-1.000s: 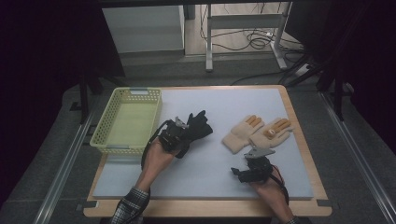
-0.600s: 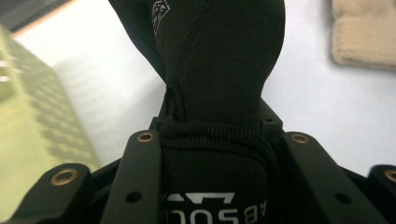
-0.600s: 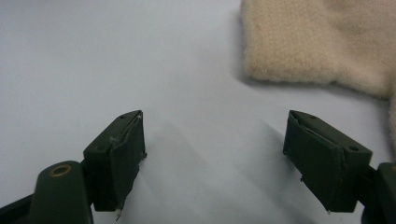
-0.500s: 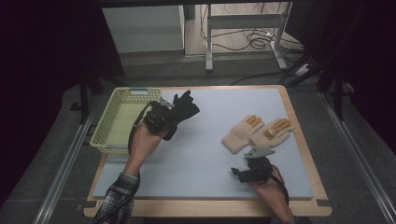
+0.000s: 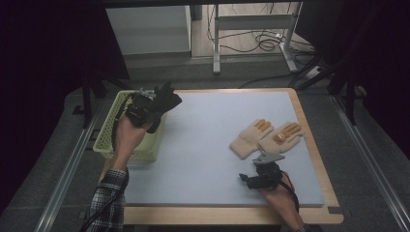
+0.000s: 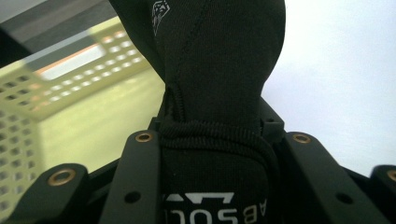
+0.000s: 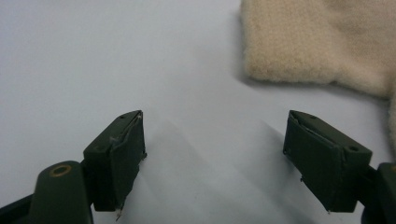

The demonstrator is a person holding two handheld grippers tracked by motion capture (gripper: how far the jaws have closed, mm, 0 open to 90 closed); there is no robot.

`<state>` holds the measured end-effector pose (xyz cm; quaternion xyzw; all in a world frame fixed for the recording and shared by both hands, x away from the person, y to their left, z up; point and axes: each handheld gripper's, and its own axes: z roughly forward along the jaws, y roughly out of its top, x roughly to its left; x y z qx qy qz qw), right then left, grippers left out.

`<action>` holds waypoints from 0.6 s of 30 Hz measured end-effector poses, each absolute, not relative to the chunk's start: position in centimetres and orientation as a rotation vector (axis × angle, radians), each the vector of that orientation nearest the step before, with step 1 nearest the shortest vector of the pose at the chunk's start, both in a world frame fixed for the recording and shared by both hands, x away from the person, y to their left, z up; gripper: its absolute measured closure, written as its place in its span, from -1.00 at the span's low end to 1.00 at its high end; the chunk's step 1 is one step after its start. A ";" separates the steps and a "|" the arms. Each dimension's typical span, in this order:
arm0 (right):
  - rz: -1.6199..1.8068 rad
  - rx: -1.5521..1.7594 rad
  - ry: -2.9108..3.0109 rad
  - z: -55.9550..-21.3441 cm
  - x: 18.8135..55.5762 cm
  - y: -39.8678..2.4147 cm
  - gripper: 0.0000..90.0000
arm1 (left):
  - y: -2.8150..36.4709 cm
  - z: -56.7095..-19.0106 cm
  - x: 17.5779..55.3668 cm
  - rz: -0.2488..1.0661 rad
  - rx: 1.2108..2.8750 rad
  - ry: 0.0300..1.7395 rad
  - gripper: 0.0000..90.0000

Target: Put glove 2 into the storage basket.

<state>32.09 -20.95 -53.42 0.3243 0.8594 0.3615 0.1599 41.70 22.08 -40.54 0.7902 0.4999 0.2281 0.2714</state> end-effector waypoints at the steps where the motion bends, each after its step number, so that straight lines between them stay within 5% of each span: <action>1: 1.033 0.927 2.456 -53.4 32.1 -20.9 -0.55 | 22.6 -40.5 41.8 0.621 2.123 1.358 0.41; 18: 1.035 0.926 2.455 -53.4 32.1 -20.9 -0.55 | 30.4 -43.8 43.5 0.584 2.085 1.591 0.37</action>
